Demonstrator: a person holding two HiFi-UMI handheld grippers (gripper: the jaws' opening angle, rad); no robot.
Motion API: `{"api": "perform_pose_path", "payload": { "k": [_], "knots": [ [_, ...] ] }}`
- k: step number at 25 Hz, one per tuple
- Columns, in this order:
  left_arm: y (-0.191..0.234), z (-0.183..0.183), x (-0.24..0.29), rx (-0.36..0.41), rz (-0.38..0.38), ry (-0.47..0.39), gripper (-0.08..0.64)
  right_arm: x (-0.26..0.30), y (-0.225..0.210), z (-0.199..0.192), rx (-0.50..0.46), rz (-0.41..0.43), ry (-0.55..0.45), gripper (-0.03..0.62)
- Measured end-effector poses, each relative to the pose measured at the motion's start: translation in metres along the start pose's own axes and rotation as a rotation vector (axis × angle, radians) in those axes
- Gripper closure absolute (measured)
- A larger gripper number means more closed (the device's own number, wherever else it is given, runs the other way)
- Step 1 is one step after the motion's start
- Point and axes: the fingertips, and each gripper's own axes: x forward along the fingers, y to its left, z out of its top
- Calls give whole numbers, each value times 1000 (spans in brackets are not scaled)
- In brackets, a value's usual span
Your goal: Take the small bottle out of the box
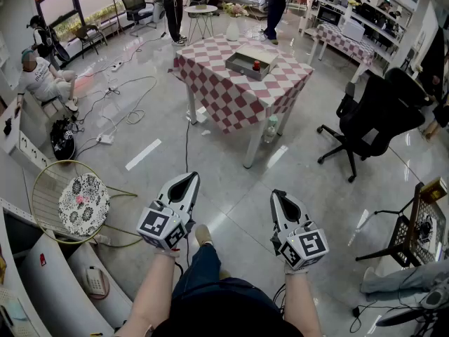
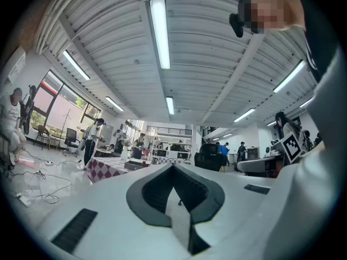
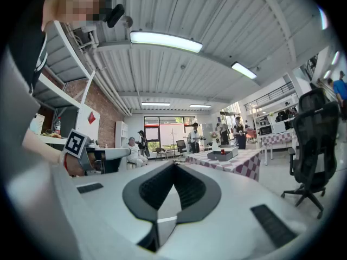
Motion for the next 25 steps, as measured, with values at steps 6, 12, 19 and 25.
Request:
{"api": "perform_pose_path", "payload": {
  "k": [6, 12, 19, 25],
  "knots": [
    [14, 0, 15, -9, -2, 3, 546, 19, -12, -6, 12, -19, -28, 589],
    [44, -12, 54, -26, -13, 21, 546, 59, -35, -17, 32, -28, -2, 589],
    [90, -11, 107, -40, -26, 23, 546, 117, -71, -14, 42, -53, 7, 589],
    [127, -11, 152, -39, -38, 39, 546, 173, -90, -15, 33, -51, 27, 588]
  ]
}}
